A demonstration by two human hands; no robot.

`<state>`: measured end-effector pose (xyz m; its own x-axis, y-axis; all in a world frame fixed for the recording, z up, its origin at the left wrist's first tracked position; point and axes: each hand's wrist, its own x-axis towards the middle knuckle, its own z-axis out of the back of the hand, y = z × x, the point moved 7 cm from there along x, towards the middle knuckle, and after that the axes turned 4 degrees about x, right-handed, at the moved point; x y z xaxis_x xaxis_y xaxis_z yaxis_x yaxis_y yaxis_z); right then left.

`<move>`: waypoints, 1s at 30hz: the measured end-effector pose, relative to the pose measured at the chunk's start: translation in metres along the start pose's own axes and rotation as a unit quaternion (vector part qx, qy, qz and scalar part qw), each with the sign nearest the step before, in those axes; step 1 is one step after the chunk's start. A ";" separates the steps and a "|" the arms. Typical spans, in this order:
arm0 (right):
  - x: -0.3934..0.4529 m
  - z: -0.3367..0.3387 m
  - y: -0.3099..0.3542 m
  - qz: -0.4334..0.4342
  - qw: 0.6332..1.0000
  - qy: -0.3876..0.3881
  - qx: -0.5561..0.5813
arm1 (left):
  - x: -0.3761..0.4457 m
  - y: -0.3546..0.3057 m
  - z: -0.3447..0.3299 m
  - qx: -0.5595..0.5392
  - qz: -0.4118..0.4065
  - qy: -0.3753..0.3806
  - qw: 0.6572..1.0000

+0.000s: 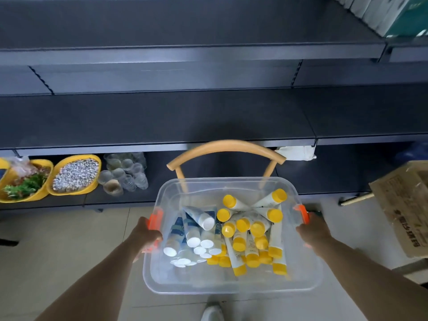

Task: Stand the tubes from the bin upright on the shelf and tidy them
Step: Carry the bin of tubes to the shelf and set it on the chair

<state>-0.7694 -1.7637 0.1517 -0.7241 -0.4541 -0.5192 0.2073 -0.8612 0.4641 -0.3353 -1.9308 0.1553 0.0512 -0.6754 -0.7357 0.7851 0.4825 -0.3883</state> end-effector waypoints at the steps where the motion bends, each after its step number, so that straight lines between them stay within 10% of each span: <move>1: 0.006 -0.002 0.002 -0.002 1.000 -0.005 0.005 | 0.008 -0.004 0.001 0.003 -0.002 -0.002 1.000; 30: 0.068 -0.044 -0.023 0.024 1.000 0.014 0.006 | 0.079 -0.004 -0.066 0.061 0.017 -0.012 0.998</move>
<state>-0.7944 -1.7850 0.0736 -0.6952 -0.5010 -0.5155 0.2336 -0.8357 0.4970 -0.3750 -1.9496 0.0618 0.0927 -0.6745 -0.7324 0.8521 0.4343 -0.2921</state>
